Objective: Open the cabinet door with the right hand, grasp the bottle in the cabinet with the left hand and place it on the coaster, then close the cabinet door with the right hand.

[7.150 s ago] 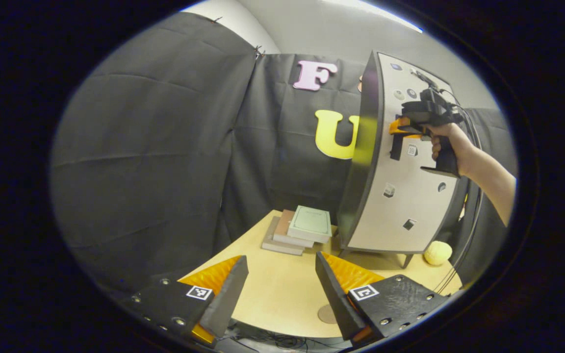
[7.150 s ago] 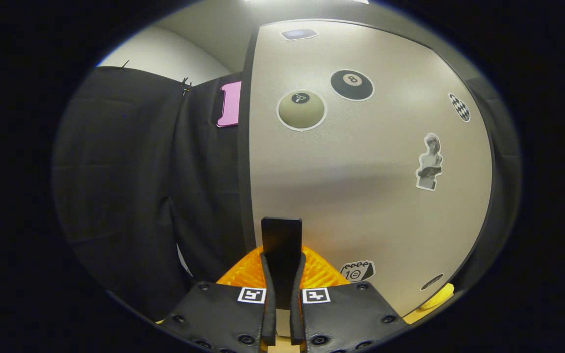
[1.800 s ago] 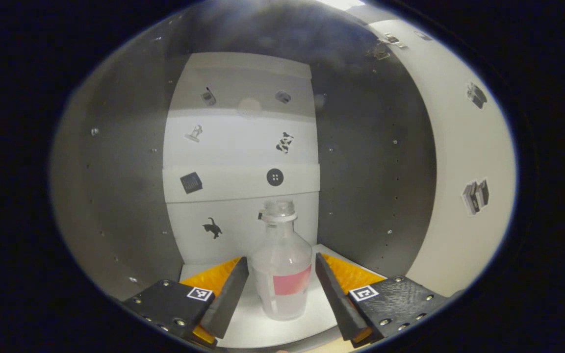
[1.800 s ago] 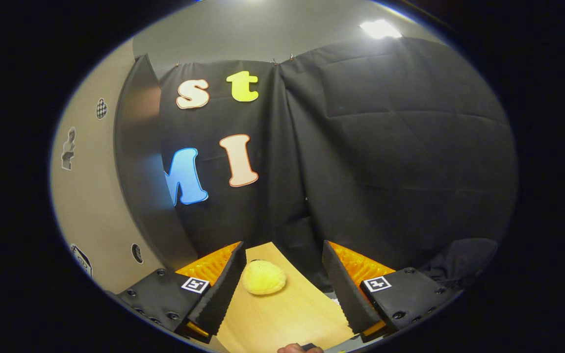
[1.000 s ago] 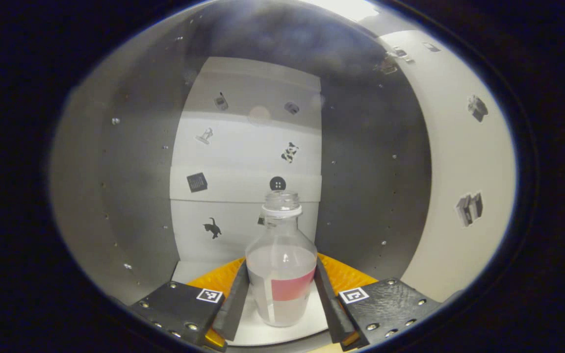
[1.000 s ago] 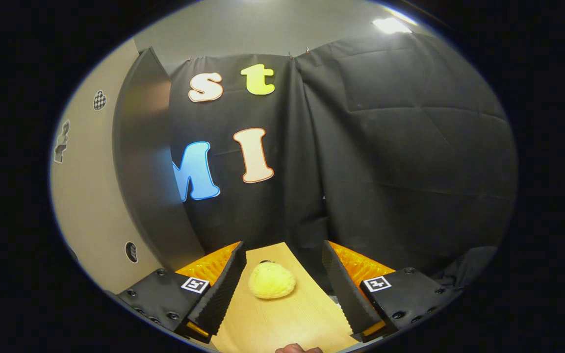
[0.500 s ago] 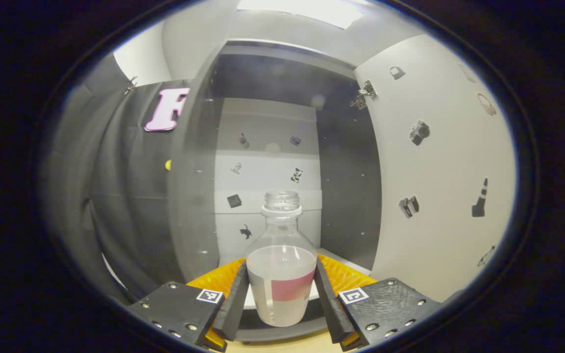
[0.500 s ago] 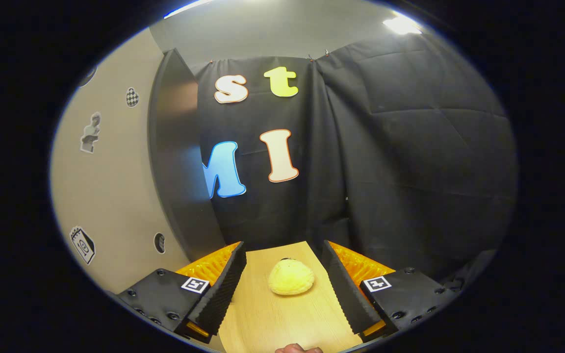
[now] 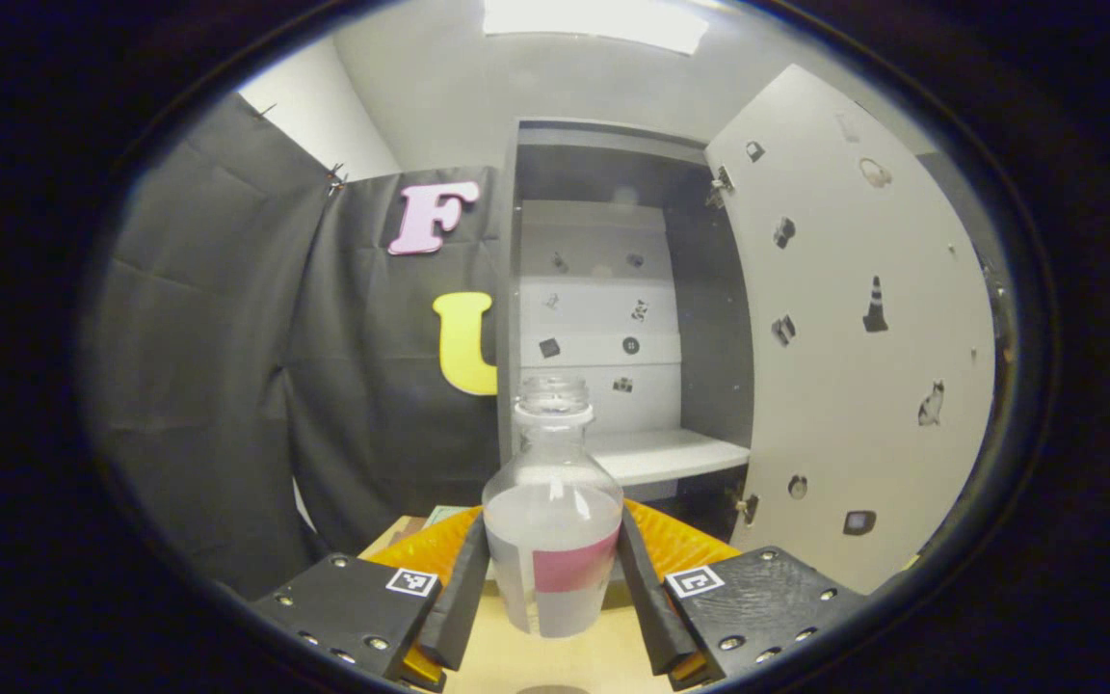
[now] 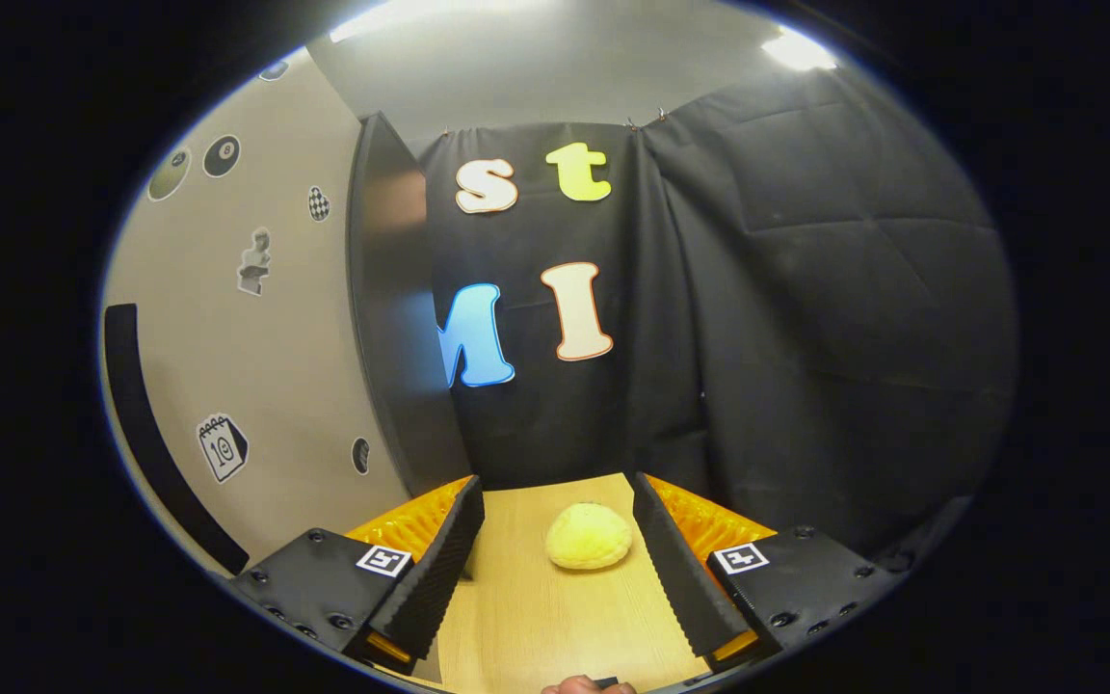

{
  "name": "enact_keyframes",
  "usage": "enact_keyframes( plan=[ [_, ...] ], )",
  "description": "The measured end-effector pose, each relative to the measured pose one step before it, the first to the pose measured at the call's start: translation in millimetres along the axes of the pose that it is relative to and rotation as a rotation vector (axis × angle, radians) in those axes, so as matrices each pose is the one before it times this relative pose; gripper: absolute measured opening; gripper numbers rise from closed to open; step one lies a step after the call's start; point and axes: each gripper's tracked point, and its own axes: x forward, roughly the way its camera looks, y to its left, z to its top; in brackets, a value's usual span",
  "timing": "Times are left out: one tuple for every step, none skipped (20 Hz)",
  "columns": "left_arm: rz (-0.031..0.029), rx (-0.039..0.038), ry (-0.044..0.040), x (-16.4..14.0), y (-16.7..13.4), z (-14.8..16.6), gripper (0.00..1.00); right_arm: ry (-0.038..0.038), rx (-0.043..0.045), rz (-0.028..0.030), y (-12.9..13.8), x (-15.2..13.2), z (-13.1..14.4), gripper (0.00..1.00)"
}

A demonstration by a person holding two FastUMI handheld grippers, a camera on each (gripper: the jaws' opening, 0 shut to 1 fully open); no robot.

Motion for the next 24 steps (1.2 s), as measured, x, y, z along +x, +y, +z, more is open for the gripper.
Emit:
enact_keyframes(
  plan=[
    [0.01969, 0.0007, 0.00886, -8.06, 1.63, -16.92, 0.71, -0.00706, -0.00053, 0.00497, 1.42, -0.78, -0.09, 0.98],
    [0.0395, 0.01578, -0.00366, -9.08, 5.16, -14.04, 0.69, -0.00469, -0.00197, 0.00675, 1.52, -1.11, -0.1, 0.98],
    [0.02931, 0.01313, -0.0077, -6.56, 4.89, -11.77, 0.69, 0.00363, -0.00267, 0.00848, 1.53, -1.17, -1.06, 0.98],
    [0.02397, 0.00254, 0.01451, -3.54, 1.68, -16.96, 0.69, 0.01294, -0.00251, 0.01907, 4.0, -0.71, -2.55, 0.98],
    [0.02144, -0.00057, 0.02297, -1.75, 0.78, -19.89, 0.71, 0.0068, -0.01099, 0.01658, 3.23, -1.61, -2.25, 0.98],
    [0.00988, -0.00046, 0.01373, 0.32, 0.21, -14.81, 0.71, 0.0, -0.0202, 0.00632, -0.02, -1.72, -0.63, 0.98],
    [0.0069, 0.00033, 0.0135, -0.08, -1.88, -12.51, 0.69, -0.00515, -0.02206, 0.00096, -4.04, -1.4, 0.29, 0.98],
    [0.0007, -0.00007, 0.01496, 0.69, -2.22, -13.93, 0.69, -0.00606, -0.01278, -0.00349, -2.65, 1.02, 0.34, 0.98],
    [-0.00243, -0.00072, 0.01142, 1.45, -3.05, -13.75, 0.69, 0.00091, -0.00857, 0.00098, -0.54, 1.46, -1.79, 0.98],
    [-0.00646, 0.00152, 0.01289, 1.87, -3.46, -12.83, 0.69, 0.0145, -0.00986, -0.00037, -1.22, -0.46, -3.67, 0.98],
    [-0.00879, -0.00314, 0.01006, 0.8, -4.97, -12.19, 0.69, 0.02062, -0.0177, 0.00235, -1.4, -2.85, -4.72, 0.98],
    [-0.01142, -0.00381, 0.00372, 2.92, -4.57, -10.27, 0.71, 0.0161, -0.01635, -0.00649, -3.06, -2.85, -2.89, 0.98],
    [-0.00837, 0.00254, -0.00069, 0.68, -3.57, -9.31, 0.7, 0.00857, -0.01208, -0.00649, -3.08, -1.97, -2.45, 0.98],
    [-0.00937, 0.00505, -0.00212, 3.03, -3.14, -7.37, 0.69, 0.00266, -0.0084, -0.00237, -0.5, 0.49, -0.51, 0.98],
    [-0.00597, 0.00074, 0.002, 2.52, -2.99, -9.6, 0.69, 0.00222, -0.00933, -0.00111, -1.01, 2.0, -1.06, 0.98],
    [0.00079, 0.00234, 0.00832, 1.96, -0.89, -9.24, 0.7, 0.00393, -0.00812, -0.00579, -0.47, 1.05, 0.02, 0.98],
    [0.0062, -0.00423, 0.01013, 1.34, 0.76, -11.22, 0.71, 0.01092, -0.00709, -0.00738, -2.22, -1.94, -3.26, 0.98],
    [0.00742, -0.00989, 0.0012, 2.1, 1.5, -8.44, 0.69, 0.01105, -0.01353, -0.01935, -3.11, -2.1, -2.47, 0.98],
    [0.00237, -0.00858, 0.00565, -0.33, 0.73, -8.59, 0.72, 0.0032, -0.01283, -0.01732, -4.08, -1.38, -1.25, 0.98],
    [0.00187, 0.00077, 0.00664, 2.13, 0.19, -8.24, 0.71, 0.00289, -0.0066, -0.01087, -2.68, -1.14, -0.7, 0.94],
    [0.00054, 0.00987, 0.00797, 2.29, -0.51, -9.7, 0.71, 0.00776, 0.00184, -0.00194, 0.79, 1.6, -1.84, 0.95],
    [-0.00552, 0.00697, 0.00681, 1.06, -0.96, -5.67, 0.71, 0.01247, 0.00277, 0.00045, 0.25, 0.95, -2.04, 0.99],
    [-0.00038, 0.00723, 0.00724, -0.52, -1.02, -4.09, 0.69, 0.0144, 0.00045, -0.00069, 0.58, -0.52, -3.94, 0.99],
    [0.00156, -0.00076, -0.02219, -1.32, 0.39, 3.45, 0.71, 0.01884, -0.00321, -0.00548, -0.15, -1.57, -4.84, 0.95]
  ],
)
